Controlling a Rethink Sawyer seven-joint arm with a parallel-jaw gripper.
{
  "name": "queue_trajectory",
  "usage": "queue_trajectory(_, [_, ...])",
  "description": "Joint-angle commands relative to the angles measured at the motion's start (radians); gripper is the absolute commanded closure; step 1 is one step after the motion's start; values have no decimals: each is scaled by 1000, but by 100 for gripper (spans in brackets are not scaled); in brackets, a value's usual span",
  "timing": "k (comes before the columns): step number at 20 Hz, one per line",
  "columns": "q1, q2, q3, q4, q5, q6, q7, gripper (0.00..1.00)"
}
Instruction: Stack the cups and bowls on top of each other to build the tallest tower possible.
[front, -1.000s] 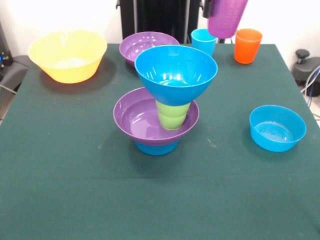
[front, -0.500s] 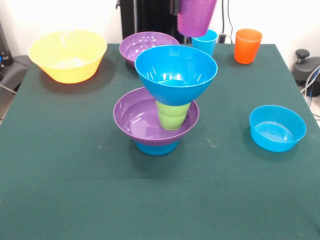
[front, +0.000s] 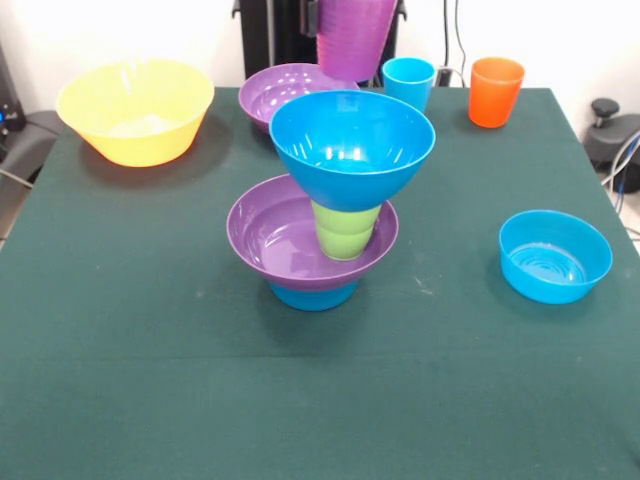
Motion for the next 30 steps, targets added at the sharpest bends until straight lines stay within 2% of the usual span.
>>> queue_trajectory(1, [-18,79,86,-32,-117,50,-273,100])
queue_trajectory(8, [-25,89,113,-29,-125,59,-241,100])
queue_trajectory(16, [-21,107,124,-26,-164,53,-203,100])
queue_trajectory(30, [-74,85,166,-34,-191,36,-231,100])
